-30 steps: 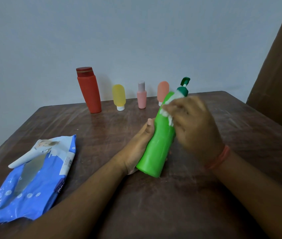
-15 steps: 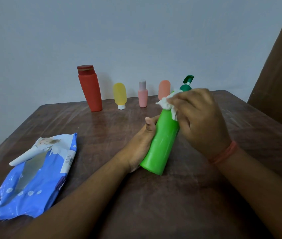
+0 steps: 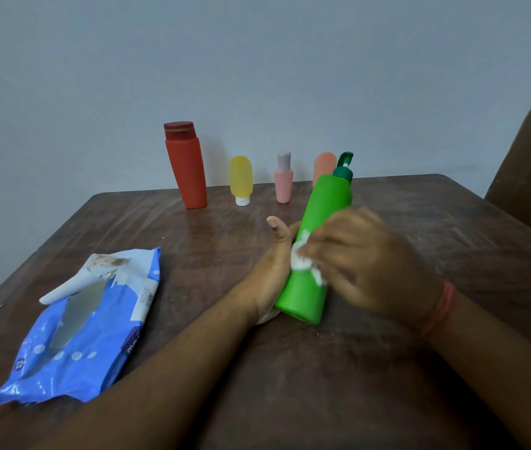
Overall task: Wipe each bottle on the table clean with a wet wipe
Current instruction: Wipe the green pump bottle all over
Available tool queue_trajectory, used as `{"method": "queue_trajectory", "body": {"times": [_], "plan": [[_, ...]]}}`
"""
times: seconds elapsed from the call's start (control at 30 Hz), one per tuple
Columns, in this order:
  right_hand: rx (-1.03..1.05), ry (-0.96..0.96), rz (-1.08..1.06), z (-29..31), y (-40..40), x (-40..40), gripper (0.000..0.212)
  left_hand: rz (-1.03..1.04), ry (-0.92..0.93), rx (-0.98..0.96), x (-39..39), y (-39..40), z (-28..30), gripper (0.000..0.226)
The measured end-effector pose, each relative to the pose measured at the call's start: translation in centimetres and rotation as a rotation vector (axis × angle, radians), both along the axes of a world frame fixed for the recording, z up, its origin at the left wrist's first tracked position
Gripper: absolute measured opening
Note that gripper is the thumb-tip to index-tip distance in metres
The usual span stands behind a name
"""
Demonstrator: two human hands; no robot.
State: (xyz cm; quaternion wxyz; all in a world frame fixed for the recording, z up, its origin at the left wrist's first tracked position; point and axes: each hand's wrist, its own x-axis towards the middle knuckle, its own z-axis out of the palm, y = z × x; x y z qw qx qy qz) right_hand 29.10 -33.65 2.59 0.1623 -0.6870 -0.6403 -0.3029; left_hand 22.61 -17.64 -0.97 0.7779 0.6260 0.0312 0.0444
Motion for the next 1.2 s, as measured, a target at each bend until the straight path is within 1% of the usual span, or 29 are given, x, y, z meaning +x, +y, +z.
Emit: {"method": "queue_trajectory", "body": {"times": [0.03, 0.07, 0.1, 0.2, 0.23, 0.27, 0.33, 0.37, 0.4, 0.5, 0.53, 0.63, 0.67, 0.77, 0.8, 0.87, 0.93, 0.97, 1.07, 1.1, 1.2], "plan": [[0.060, 0.026, -0.081, 0.2, 0.1, 0.4, 0.022, 0.002, 0.014, -0.008, 0.1, 0.0, 0.0, 0.083], [0.081, 0.059, -0.108, 0.4, 0.1, 0.5, 0.022, 0.002, 0.028, -0.016, 0.1, 0.0, 0.0, 0.084], [0.051, 0.083, -0.062, 0.5, 0.2, 0.3, 0.022, 0.001, 0.033, -0.026, 0.2, 0.0, 0.0, 0.085], [-0.163, 0.104, 0.232, 0.0, 0.4, -1.7, 0.018, 0.010, 0.031, -0.018, 0.4, 0.5, -0.3, 0.088], [-0.196, 0.094, 0.253, 0.0, 0.4, -2.2, 0.018, 0.010, 0.034, -0.020, 0.5, 0.6, -0.4, 0.088], [-0.189, 0.075, 0.216, -0.1, 0.4, -2.1, 0.018, -0.006, 0.042, -0.047, 0.5, 0.6, -0.5, 0.088], [-0.094, 0.028, 0.052, 0.1, 0.6, -1.5, 0.020, -0.055, 0.069, -0.137, 0.4, 0.6, -0.5, 0.089], [-0.060, 0.026, 0.004, 0.3, 0.6, -1.3, 0.021, -0.067, 0.077, -0.172, 0.5, 0.7, -0.5, 0.089], [-0.060, 0.032, 0.018, 0.3, 0.6, -1.4, 0.021, -0.066, 0.079, -0.195, 0.5, 0.7, -0.6, 0.089], [-0.180, 0.050, 0.197, -0.3, 0.8, -2.8, 0.019, -0.047, 0.074, -0.224, 0.5, 0.8, -0.7, 0.088], [-0.183, 0.042, 0.182, -0.5, 0.9, -3.0, 0.020, -0.042, 0.088, -0.232, 0.4, 0.8, -0.6, 0.085], [-0.065, 0.041, -0.026, -0.3, 1.1, -2.4, 0.026, -0.046, 0.100, -0.241, 0.4, 0.9, -0.5, 0.068], [-0.057, 0.046, -0.034, -0.2, 1.0, -2.4, 0.026, -0.054, 0.101, -0.245, 0.4, 0.8, -0.5, 0.067], [-0.173, 0.070, 0.164, -0.7, 1.2, -3.5, 0.023, -0.045, 0.115, -0.258, 0.3, 1.0, -0.5, 0.070], [-0.188, 0.062, 0.175, -0.9, 1.3, -3.8, 0.023, -0.050, 0.120, -0.263, 0.3, 1.0, -0.6, 0.073], [-0.112, 0.062, 0.065, -1.2, 1.5, -3.4, 0.028, -0.080, 0.146, -0.302, 0.3, 1.0, -0.5, 0.079], [0.000, 0.097, -0.053, -1.0, 1.5, -2.6, 0.030, -0.134, 0.152, -0.360, 0.3, 1.1, -0.3, 0.077], [0.016, 0.099, -0.046, -1.0, 1.4, -2.5, 0.030, -0.144, 0.156, -0.385, 0.2, 1.1, -0.1, 0.075], [-0.059, 0.038, 0.116, -1.3, 1.2, -3.1, 0.027, -0.171, 0.187, -0.442, 0.1, 1.3, 0.0, 0.071], [-0.062, 0.005, 0.105, -1.2, 1.2, -3.1, 0.027, -0.181, 0.198, -0.443, 0.0, 1.2, 0.0, 0.070], [0.066, -0.041, -0.141, -1.0, 1.5, -1.6, 0.031, -0.141, 0.159, -0.375, -0.1, 0.9, -0.1, 0.060]]}}
